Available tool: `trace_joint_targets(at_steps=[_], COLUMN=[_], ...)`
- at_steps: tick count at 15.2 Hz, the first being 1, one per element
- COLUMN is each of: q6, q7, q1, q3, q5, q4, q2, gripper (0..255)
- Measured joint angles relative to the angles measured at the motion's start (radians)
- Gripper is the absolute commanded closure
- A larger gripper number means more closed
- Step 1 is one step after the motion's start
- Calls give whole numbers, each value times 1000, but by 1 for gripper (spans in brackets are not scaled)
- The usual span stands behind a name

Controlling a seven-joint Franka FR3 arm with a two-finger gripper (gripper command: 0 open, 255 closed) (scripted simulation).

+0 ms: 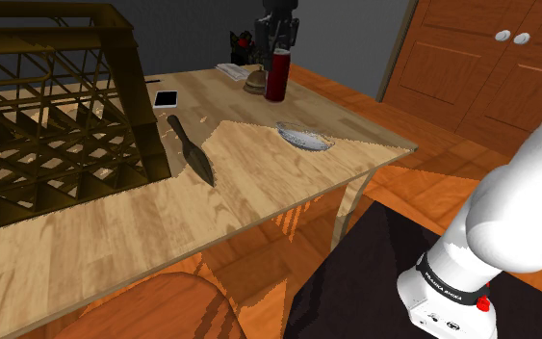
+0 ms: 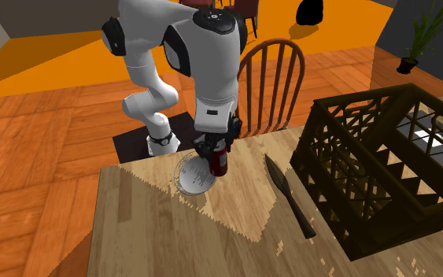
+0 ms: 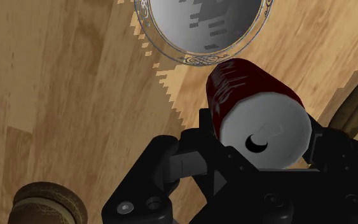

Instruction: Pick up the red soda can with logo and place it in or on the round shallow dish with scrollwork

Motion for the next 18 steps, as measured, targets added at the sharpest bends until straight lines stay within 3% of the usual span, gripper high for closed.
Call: trace_joint_targets(at_steps=[7,18], q6=[-14,125], q7=[-46,-59], q1=[-15,-16], q3=[-28,-33], q5=[18,21], q4=[-239,-428], q2=[-255,-304], gripper=[255,255])
